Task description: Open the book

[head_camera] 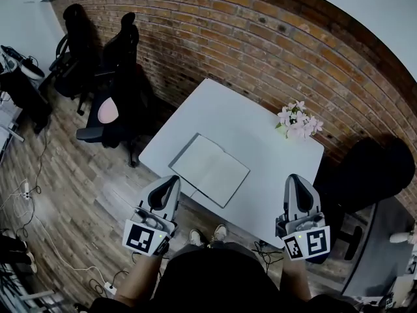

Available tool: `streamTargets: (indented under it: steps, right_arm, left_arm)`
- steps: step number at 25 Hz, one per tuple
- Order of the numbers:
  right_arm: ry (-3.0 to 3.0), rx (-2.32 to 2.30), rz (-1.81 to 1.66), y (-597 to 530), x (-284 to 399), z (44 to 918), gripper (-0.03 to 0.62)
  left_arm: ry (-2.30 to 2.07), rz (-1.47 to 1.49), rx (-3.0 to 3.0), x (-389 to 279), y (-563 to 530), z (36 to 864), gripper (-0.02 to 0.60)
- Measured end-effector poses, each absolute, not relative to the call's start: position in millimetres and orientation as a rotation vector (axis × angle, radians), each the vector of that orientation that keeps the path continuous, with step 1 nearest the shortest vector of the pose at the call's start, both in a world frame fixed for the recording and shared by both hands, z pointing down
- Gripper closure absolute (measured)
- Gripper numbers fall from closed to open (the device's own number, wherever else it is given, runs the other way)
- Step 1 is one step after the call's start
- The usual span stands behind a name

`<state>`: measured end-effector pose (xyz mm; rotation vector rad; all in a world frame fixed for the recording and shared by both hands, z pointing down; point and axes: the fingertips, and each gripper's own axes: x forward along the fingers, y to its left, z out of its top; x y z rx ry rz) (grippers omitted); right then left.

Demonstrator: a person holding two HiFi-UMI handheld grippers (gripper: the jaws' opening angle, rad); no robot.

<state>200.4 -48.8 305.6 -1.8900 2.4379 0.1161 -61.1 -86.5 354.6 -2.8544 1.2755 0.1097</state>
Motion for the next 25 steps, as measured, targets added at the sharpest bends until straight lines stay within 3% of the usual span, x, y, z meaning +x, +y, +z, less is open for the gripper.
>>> streamTargets:
  steps: [25]
  right_arm:
    - [2.467, -1.869, 0.157, -64.9, 185.7, 309.4, 0.580]
  left_arm:
    - [1.362, 0.143, -2.805, -85.6, -88.3, 358.3, 0.558]
